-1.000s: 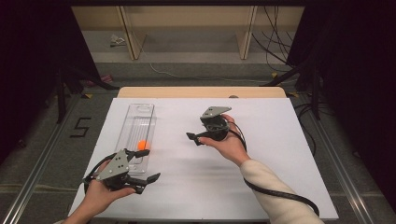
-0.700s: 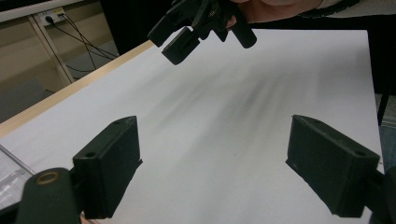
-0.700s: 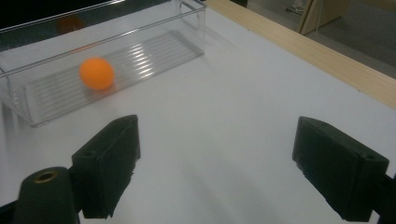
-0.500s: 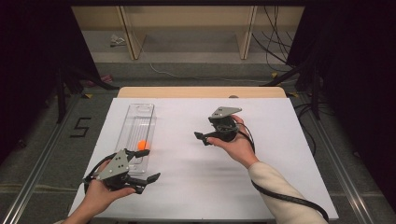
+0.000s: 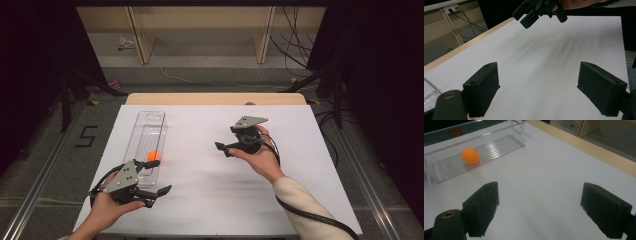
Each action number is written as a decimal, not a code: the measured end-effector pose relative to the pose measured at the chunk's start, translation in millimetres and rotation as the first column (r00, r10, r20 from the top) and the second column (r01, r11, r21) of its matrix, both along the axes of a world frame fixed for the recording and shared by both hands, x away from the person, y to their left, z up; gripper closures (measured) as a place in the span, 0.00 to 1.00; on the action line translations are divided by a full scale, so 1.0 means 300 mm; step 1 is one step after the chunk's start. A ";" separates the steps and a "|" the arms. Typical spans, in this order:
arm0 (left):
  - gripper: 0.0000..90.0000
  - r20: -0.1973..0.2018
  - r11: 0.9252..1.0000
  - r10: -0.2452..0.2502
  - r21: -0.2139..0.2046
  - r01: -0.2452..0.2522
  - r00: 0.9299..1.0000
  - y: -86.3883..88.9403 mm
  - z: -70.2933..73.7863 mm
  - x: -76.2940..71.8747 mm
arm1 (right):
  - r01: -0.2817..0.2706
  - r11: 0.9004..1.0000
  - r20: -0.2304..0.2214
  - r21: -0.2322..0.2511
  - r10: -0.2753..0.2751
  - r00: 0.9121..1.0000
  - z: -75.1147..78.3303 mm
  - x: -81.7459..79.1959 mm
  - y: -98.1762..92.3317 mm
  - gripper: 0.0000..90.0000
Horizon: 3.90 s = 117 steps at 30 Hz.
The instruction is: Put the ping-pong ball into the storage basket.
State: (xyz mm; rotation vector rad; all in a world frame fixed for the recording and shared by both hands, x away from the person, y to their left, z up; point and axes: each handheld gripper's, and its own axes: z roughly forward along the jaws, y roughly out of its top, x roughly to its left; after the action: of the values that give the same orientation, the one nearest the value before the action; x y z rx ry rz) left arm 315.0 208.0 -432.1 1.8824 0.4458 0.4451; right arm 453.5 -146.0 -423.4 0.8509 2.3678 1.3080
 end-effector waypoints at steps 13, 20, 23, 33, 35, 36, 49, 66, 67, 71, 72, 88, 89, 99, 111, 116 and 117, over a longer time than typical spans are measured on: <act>0.19 0.000 1.000 -0.001 0.000 0.001 1.000 0.000 0.000 0.000 | 0.031 0.999 0.007 0.021 -0.031 1.000 0.009 -0.020 -0.066 0.18; 0.19 0.001 1.000 -0.001 0.001 0.001 1.000 0.000 0.001 0.000 | 0.042 0.999 0.004 0.021 -0.042 0.999 0.005 -0.036 -0.099 0.18; 0.19 0.001 1.000 0.000 0.000 0.000 1.000 0.001 0.001 0.001 | 0.046 0.999 0.002 0.020 -0.046 0.999 0.000 -0.045 -0.112 0.18; 0.19 -0.001 1.000 0.007 -0.004 -0.007 1.000 0.003 0.001 0.001 | 0.055 0.998 0.000 0.017 -0.055 0.998 -0.001 -0.076 -0.155 0.18; 0.19 0.002 1.000 0.004 -0.003 -0.004 1.000 0.003 0.001 0.001 | 0.059 0.998 0.001 0.017 -0.059 0.998 -0.002 -0.080 -0.162 0.18; 0.19 0.001 1.000 0.005 -0.003 -0.005 1.000 0.002 0.001 0.001 | 0.061 0.998 0.000 0.018 -0.061 0.998 -0.002 -0.082 -0.166 0.18; 0.19 0.002 1.000 0.004 -0.002 -0.004 1.000 0.002 0.001 0.001 | 0.076 0.997 -0.002 0.019 -0.076 0.997 -0.003 -0.114 -0.219 0.18; 0.19 0.001 1.000 0.006 -0.002 -0.006 1.000 0.001 0.001 0.001 | 0.096 0.995 -0.004 0.022 -0.096 0.995 -0.006 -0.148 -0.275 0.18; 0.19 0.001 1.000 0.007 -0.002 -0.007 1.000 0.001 0.001 0.001 | 0.098 0.995 -0.005 0.022 -0.098 0.995 -0.005 -0.150 -0.276 0.18; 0.19 0.001 1.000 0.007 -0.003 -0.007 1.000 0.001 0.001 0.001 | 0.098 0.995 -0.001 0.021 -0.098 0.995 -0.005 -0.157 -0.286 0.18; 0.19 0.001 1.000 0.007 -0.003 -0.007 1.000 0.001 0.001 0.001 | 0.099 0.995 -0.001 0.022 -0.099 0.995 -0.005 -0.159 -0.288 0.18; 0.19 0.000 1.000 0.008 -0.003 -0.008 1.000 0.002 0.001 0.002 | 0.115 0.993 -0.006 0.022 -0.115 0.993 -0.007 -0.188 -0.329 0.18; 0.19 0.000 1.000 0.008 -0.003 -0.008 1.000 0.002 0.001 0.002 | 0.115 0.993 -0.007 0.021 -0.115 0.993 -0.008 -0.190 -0.333 0.18; 0.19 0.000 1.000 0.008 -0.003 -0.008 1.000 0.003 0.000 0.003 | 0.119 0.993 -0.011 0.022 -0.119 0.993 -0.010 -0.210 -0.350 0.18; 0.19 -0.003 1.000 0.007 -0.008 -0.007 1.000 0.003 0.000 0.003 | 0.114 0.993 -0.020 0.024 -0.113 0.993 -0.020 -0.221 -0.356 0.18; 0.19 -0.004 1.000 0.006 -0.010 -0.006 1.000 0.003 0.000 0.005 | 0.118 0.993 -0.019 0.032 -0.117 0.993 -0.019 -0.223 -0.362 0.18; 0.19 -0.004 1.000 0.005 -0.010 -0.005 1.000 0.003 0.000 0.005 | 0.116 0.993 -0.020 0.032 -0.115 0.993 -0.019 -0.224 -0.362 0.18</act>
State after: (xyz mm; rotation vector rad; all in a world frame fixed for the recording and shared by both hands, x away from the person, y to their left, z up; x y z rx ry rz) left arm 316.5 208.9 -432.1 1.8732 0.4551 0.4421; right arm 386.2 -254.6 -429.3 0.9973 2.2795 1.3014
